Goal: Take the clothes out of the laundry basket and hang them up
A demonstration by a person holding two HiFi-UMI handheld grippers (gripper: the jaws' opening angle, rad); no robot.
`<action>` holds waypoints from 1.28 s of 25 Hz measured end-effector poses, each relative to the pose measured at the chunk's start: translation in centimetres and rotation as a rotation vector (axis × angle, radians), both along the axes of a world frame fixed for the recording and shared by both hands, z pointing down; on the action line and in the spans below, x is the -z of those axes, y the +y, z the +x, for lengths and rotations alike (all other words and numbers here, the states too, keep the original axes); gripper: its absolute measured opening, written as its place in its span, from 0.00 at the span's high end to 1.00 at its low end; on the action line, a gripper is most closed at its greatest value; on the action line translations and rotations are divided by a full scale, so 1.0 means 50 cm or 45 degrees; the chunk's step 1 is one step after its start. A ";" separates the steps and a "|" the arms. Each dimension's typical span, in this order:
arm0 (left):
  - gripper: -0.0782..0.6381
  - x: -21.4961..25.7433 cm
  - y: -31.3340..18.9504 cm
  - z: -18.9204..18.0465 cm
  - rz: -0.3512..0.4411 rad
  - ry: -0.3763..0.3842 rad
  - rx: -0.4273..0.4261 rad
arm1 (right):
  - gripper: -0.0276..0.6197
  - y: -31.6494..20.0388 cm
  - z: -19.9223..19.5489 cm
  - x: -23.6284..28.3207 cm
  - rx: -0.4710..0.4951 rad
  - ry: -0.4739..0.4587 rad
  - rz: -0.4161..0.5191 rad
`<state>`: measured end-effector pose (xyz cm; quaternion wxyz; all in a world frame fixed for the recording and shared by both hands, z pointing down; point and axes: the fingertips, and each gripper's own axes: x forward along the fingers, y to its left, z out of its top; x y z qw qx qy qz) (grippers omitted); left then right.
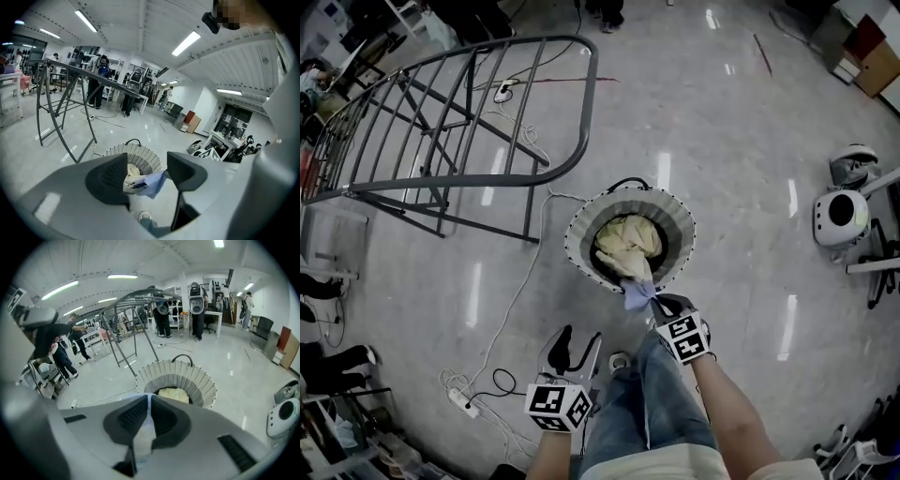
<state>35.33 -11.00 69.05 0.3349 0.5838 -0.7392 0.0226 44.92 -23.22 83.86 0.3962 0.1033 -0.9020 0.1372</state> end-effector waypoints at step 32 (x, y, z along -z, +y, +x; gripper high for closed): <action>0.49 0.180 0.077 0.082 0.183 0.076 -0.146 | 0.92 0.090 -0.133 0.988 0.231 -0.792 0.734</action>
